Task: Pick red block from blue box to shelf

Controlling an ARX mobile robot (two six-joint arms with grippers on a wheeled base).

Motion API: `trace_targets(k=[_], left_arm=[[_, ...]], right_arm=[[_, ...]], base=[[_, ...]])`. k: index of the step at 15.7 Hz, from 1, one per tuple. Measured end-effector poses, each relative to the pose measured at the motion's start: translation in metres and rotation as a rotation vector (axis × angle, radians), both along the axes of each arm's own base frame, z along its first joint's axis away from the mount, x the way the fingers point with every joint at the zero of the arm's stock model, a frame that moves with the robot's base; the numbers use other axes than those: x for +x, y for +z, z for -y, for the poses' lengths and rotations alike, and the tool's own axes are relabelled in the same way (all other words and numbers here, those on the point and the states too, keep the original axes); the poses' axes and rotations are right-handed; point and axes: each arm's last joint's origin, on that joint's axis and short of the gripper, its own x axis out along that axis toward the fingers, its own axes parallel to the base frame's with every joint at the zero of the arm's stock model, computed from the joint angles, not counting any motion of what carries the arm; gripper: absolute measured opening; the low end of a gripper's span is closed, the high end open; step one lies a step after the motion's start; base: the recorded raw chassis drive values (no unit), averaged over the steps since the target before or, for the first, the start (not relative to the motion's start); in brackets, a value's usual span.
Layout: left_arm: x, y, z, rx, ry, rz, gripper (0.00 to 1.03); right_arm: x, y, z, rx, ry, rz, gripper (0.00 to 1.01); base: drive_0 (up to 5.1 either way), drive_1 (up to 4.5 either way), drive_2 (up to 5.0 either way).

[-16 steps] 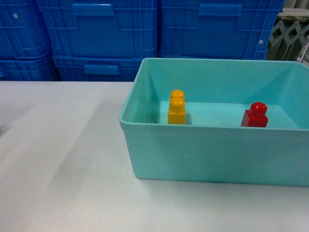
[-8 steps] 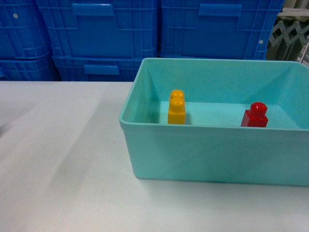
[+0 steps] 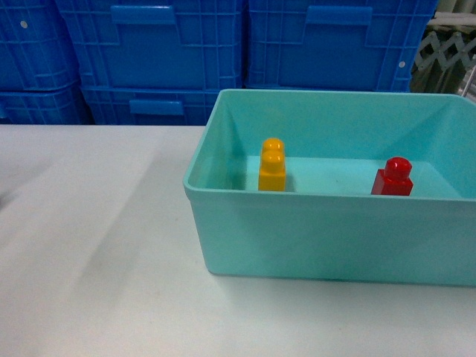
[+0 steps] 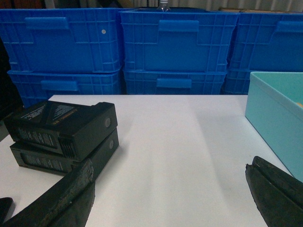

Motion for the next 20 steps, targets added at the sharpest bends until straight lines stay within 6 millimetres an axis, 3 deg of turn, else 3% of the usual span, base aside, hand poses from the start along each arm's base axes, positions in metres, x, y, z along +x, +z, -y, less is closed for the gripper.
trace_targets(k=[1, 3, 6, 10, 13, 14, 15, 16, 18, 20], left_arm=[[0.000, 0.000, 0.000, 0.000, 0.000, 0.000, 0.98], [0.000, 0.000, 0.000, 0.000, 0.000, 0.001, 0.98], [0.000, 0.000, 0.000, 0.000, 0.000, -0.001, 0.98], [0.000, 0.000, 0.000, 0.000, 0.000, 0.000, 0.98], [0.000, 0.000, 0.000, 0.000, 0.000, 0.000, 0.98], [0.000, 0.000, 0.000, 0.000, 0.000, 0.000, 0.98], [0.000, 0.000, 0.000, 0.000, 0.000, 0.000, 0.98], [0.000, 0.000, 0.000, 0.000, 0.000, 0.000, 0.98], [0.000, 0.000, 0.000, 0.000, 0.000, 0.000, 0.98], [0.000, 0.000, 0.000, 0.000, 0.000, 0.000, 0.98]], right_arm=[[-0.001, -0.002, 0.000, 0.007, 0.004, -0.095, 0.98], [0.009, -0.005, 0.006, 0.041, -0.024, -0.469, 0.98], [0.033, 0.011, 0.007, 0.069, -0.027, -0.483, 0.98], [0.098, 0.091, -0.007, 0.128, 0.025, -0.360, 0.98], [0.182, 0.151, -0.041, 0.183, 0.056, -0.415, 0.98], [0.204, 0.157, -0.053, 0.198, 0.076, -0.467, 0.98], [0.230, 0.154, -0.068, 0.221, 0.097, -0.543, 0.98], [0.291, 0.101, -0.099, 0.167, 0.049, -0.709, 0.98], [0.306, 0.054, -0.104, 0.108, 0.004, -0.796, 0.98], [0.308, 0.038, -0.104, 0.086, 0.002, -0.808, 0.98]], base=[[0.0, 0.00, 0.0], [0.0, 0.00, 0.0], [0.0, 0.00, 0.0], [0.0, 0.00, 0.0], [0.0, 0.00, 0.0], [0.0, 0.00, 0.0], [0.0, 0.00, 0.0], [0.0, 0.00, 0.0], [0.0, 0.00, 0.0], [0.0, 0.00, 0.0]])
